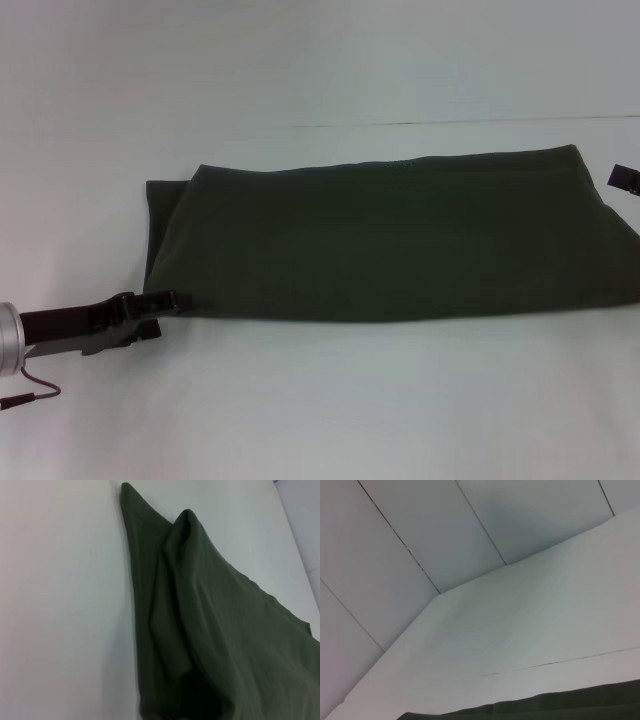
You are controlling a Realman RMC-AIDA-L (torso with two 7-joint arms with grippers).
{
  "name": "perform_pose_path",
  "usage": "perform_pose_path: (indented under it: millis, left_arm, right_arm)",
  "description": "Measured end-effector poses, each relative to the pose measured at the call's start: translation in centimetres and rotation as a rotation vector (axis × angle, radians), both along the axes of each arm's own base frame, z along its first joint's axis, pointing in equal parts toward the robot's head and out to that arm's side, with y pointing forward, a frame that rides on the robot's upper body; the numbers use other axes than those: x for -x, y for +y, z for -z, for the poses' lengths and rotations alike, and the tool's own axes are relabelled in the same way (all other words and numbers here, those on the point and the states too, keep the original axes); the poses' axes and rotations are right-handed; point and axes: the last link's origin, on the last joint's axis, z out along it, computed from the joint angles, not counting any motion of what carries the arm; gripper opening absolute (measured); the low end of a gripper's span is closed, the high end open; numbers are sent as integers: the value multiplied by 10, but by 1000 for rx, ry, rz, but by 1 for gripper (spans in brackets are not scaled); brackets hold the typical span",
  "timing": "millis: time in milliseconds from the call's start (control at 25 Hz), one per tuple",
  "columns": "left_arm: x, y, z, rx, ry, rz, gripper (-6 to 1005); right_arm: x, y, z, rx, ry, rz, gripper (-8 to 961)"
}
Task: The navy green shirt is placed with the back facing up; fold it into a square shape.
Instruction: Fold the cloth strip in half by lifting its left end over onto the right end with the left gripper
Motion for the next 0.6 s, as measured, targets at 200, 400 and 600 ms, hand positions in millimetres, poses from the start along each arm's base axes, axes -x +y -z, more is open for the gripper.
perform_pose_path:
  millis: [200, 400, 600]
  left_arm:
    - [0, 2, 0, -8, 8, -2, 789]
    - [1, 4, 0, -14, 15, -5, 778]
    - [1, 6, 0, -19, 20, -8, 766]
  right_arm:
    - [-1, -1, 0, 0, 1, 3, 902]
    - [-1, -1, 0, 0, 3, 3, 902]
    - [-1, -1, -1, -4, 7, 4, 901]
